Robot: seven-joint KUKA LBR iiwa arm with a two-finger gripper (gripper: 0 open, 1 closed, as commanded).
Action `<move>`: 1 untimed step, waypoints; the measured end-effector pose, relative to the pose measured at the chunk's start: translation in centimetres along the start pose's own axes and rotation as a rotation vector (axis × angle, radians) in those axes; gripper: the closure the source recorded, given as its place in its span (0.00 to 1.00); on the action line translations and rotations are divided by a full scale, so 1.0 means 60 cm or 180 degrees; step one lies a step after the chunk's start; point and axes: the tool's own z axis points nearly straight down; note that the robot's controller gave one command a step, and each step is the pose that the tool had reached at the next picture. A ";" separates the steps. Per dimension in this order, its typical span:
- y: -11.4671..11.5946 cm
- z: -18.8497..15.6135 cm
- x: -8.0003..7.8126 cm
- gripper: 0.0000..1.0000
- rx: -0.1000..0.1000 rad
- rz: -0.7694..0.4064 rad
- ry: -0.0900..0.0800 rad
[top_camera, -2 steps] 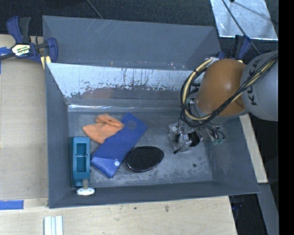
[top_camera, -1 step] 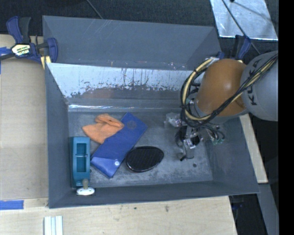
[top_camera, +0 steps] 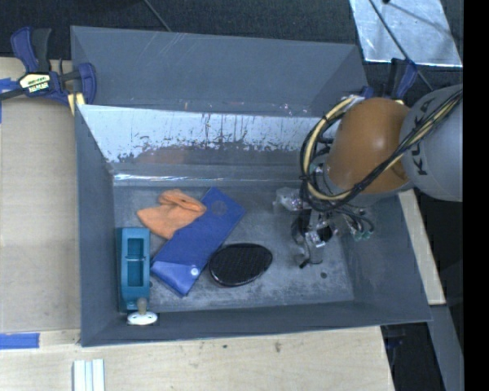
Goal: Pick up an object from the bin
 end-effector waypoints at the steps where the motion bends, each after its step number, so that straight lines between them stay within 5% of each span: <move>1: 0.053 0.000 0.027 0.00 0.0008 -0.0207 -0.0004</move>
Offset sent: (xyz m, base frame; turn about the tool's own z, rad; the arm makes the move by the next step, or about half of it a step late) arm -0.0516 0.0813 -0.0035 -0.2629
